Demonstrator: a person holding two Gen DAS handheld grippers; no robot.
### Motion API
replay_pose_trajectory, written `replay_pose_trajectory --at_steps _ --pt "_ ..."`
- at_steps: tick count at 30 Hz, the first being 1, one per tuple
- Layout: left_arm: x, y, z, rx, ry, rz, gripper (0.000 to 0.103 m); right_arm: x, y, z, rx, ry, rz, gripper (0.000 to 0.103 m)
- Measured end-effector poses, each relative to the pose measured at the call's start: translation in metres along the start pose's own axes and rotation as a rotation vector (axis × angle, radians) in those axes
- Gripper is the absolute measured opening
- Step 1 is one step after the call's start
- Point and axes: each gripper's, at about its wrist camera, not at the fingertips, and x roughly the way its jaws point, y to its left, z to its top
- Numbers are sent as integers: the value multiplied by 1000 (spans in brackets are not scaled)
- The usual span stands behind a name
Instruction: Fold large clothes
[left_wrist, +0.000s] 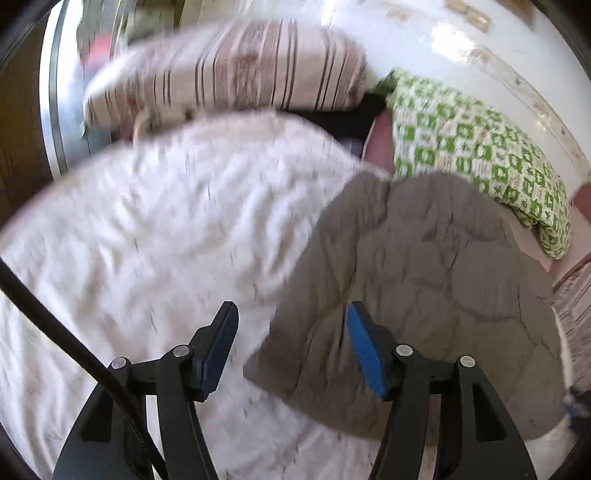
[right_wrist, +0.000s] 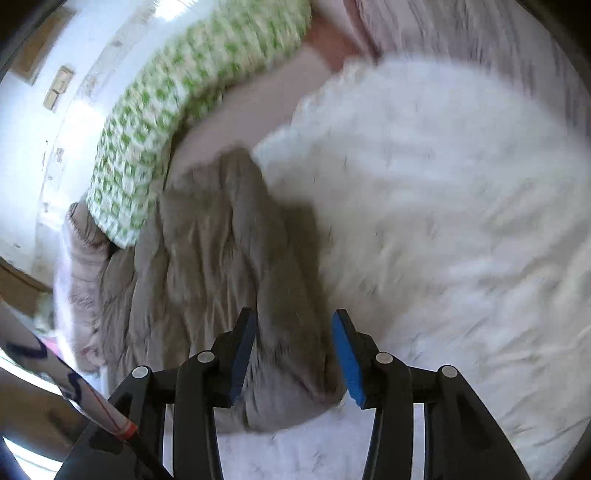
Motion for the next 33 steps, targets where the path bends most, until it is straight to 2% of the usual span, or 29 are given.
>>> replay_pose_trajectory --at_steps 4,7,11,14,17,23,26,29,33 --pt "1 -34 -2 111 -30 -6 66 8 47 -15 -158 -12 53 49" --pt "11 -62 -7 184 -41 -4 66 24 94 -36 -350 -20 25 49" --pt "26 -82 -15 238 -14 3 66 54 122 -51 -474 -3 -37 48" --pt "33 -87 -21 269 -12 22 66 70 122 -54 -487 22 -69 48" --pt "38 -87 -22 273 4 25 67 82 116 -52 -439 54 -55 49" --pt "46 -85 -23 267 37 23 69 94 110 -51 -429 86 -38 49" --pt "41 -82 -22 255 42 13 69 87 110 -49 -423 86 -23 49" --pt "27 -69 -12 215 34 -14 69 63 106 -44 -377 69 36 49" --pt "16 -32 5 122 19 -2 69 33 87 -30 -312 3 18 53"
